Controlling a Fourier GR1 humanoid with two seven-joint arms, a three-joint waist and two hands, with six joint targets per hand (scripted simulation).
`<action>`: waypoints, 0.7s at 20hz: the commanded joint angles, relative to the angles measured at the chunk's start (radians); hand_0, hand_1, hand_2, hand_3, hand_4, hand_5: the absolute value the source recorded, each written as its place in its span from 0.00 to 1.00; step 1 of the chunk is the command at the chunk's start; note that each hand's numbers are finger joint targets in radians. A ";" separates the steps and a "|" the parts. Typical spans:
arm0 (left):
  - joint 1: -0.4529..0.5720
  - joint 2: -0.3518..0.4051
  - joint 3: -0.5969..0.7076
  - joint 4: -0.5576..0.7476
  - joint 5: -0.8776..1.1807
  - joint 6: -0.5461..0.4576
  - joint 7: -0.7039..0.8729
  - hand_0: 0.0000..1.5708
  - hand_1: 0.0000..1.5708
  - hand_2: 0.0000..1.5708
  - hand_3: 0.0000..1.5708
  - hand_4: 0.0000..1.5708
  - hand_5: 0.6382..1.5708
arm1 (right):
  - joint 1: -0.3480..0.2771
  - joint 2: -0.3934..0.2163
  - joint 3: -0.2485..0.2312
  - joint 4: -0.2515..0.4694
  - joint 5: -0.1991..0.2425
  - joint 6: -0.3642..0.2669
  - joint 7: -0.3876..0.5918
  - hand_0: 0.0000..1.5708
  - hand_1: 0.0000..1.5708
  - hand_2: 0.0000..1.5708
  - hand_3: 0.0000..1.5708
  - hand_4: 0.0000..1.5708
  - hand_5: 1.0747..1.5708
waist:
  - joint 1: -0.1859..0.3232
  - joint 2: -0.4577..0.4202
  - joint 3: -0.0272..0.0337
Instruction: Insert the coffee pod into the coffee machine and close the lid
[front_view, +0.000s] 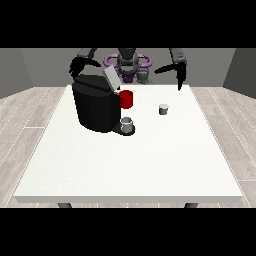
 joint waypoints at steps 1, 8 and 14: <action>-0.135 0.044 0.051 0.108 0.002 0.006 0.079 0.00 0.00 0.00 0.00 0.00 1.00 | -0.028 -0.011 0.013 -0.007 -0.021 0.044 0.000 0.00 0.00 0.00 0.00 0.18 1.00 | -0.049 0.041 0.0000; -0.163 0.076 0.067 0.325 -0.068 0.024 -0.043 0.00 0.00 0.00 0.00 0.00 1.00 | -0.026 0.002 0.046 -0.021 0.009 0.018 -0.004 0.00 0.00 0.00 0.00 0.22 1.00 | -0.074 0.111 -0.0003; -0.251 0.097 0.025 0.406 -0.125 -0.003 0.000 0.00 0.00 0.00 0.00 0.00 1.00 | -0.115 -0.025 -0.010 0.098 0.017 -0.006 0.020 0.00 0.00 0.00 0.00 0.24 1.00 | -0.024 0.114 0.0001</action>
